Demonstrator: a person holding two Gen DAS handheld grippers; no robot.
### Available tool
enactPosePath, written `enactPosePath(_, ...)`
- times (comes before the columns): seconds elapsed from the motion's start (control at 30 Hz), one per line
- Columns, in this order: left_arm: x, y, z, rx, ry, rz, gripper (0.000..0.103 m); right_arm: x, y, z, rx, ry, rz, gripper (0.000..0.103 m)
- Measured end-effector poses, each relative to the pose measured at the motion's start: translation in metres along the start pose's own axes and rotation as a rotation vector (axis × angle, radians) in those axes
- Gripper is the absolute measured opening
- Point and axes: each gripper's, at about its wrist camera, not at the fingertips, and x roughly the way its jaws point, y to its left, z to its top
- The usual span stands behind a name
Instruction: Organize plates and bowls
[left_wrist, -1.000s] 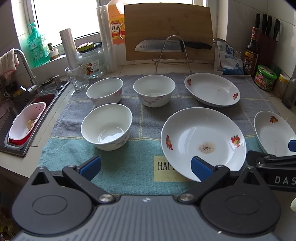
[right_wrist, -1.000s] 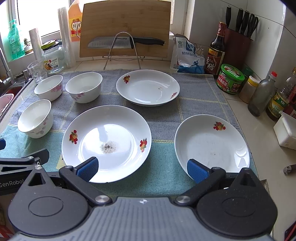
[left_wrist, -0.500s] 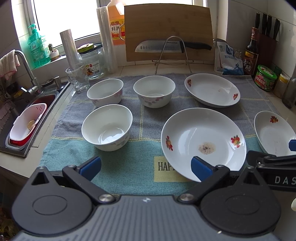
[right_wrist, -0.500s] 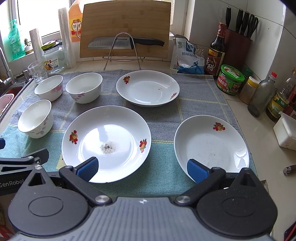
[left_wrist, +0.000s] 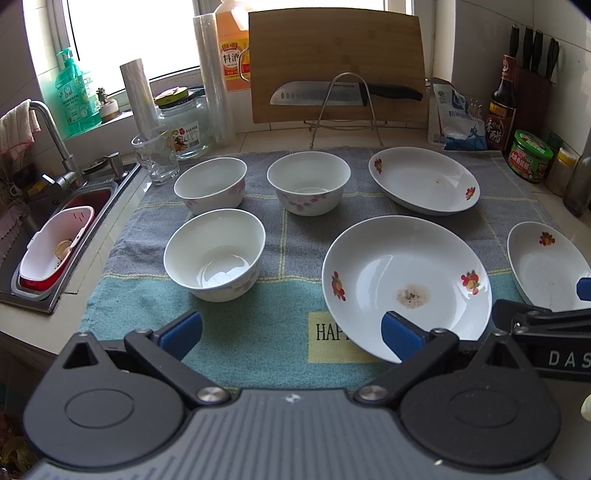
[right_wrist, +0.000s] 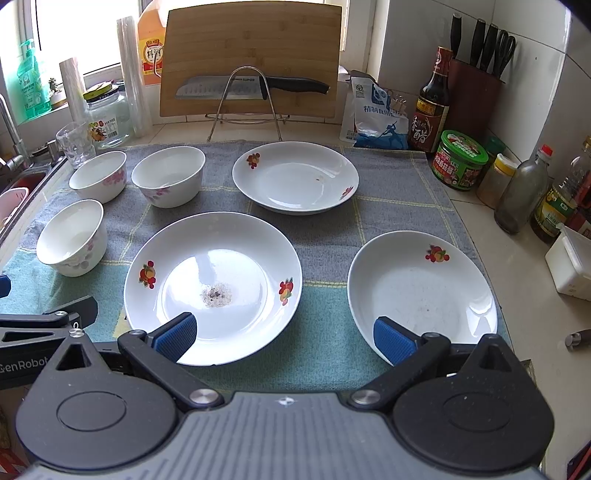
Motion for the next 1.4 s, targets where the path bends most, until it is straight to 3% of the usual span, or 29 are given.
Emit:
enactPosePath(1.03,-0.001,0.001,0.002,0.004,-0.007,-0.003,0.102,-0.003,0.002,0.003,-0.01,-0.012,-0.007,0.103)
enactPosePath(1.4,0.004,0.009,0.012,0.023,-0.067,-0.075,0.102,-0.009,0.008,0.004,-0.038,-0.08,-0.007,0.103)
